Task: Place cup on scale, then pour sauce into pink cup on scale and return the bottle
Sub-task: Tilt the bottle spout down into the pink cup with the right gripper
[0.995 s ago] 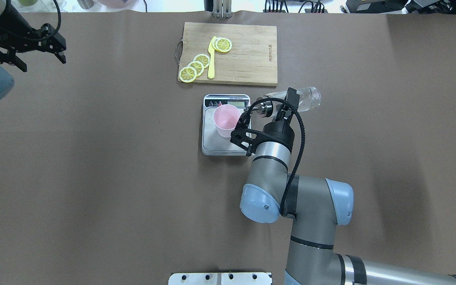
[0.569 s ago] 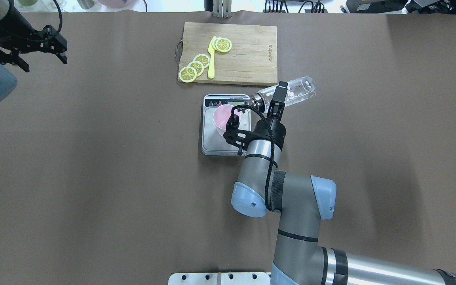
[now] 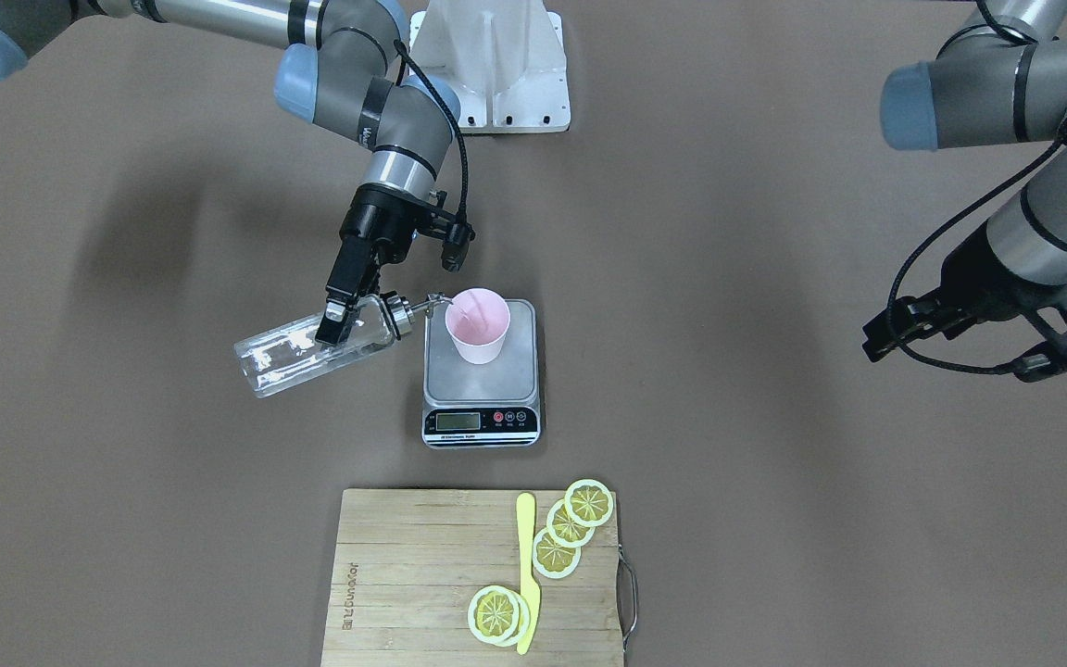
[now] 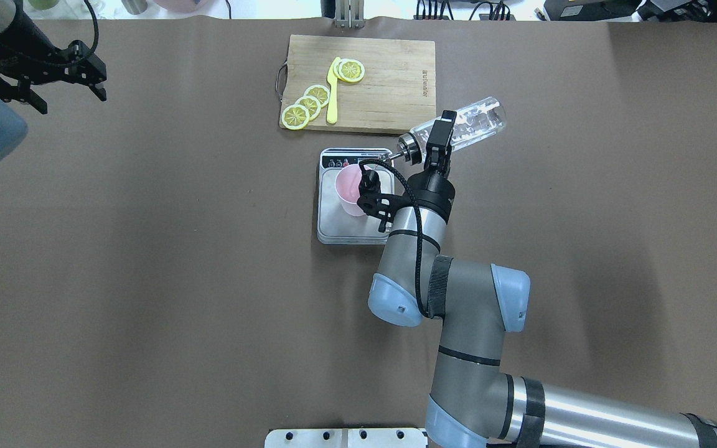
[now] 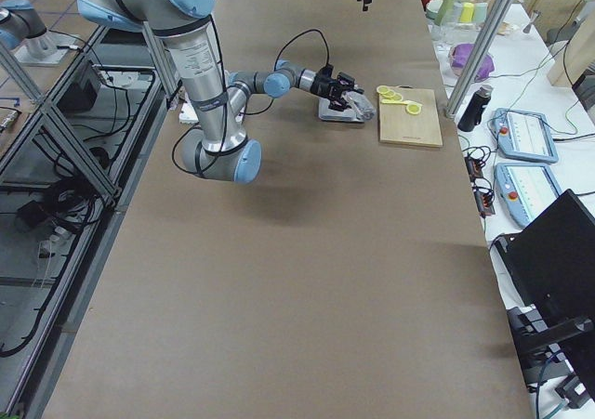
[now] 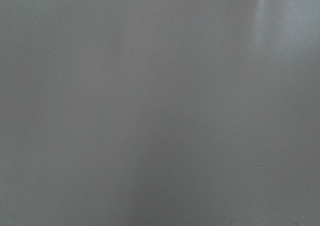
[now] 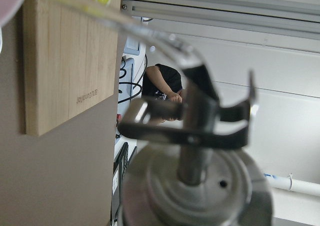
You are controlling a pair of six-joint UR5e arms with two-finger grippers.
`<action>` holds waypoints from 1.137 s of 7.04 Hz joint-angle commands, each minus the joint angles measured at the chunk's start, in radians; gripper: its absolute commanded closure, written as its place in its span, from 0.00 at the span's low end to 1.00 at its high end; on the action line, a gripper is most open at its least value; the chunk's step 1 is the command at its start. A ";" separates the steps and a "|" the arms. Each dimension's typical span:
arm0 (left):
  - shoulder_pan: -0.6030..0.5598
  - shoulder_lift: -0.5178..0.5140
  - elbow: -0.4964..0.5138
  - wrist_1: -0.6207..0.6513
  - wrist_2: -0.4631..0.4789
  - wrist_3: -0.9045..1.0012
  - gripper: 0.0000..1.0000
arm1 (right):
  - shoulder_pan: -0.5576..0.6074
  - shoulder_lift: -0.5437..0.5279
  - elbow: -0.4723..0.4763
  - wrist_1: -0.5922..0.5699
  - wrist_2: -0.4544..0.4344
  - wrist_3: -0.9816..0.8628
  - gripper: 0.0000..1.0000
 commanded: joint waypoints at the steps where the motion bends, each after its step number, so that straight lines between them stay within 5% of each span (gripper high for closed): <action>1: 0.000 0.000 0.005 0.000 0.000 0.000 0.01 | 0.015 0.002 -0.015 0.002 -0.025 -0.018 1.00; 7: 0.000 0.000 0.005 0.000 0.000 0.000 0.01 | 0.006 0.031 -0.032 0.014 -0.051 0.000 1.00; 8: 0.000 0.000 0.005 0.000 0.000 0.000 0.01 | -0.002 0.012 -0.037 0.128 -0.044 0.009 1.00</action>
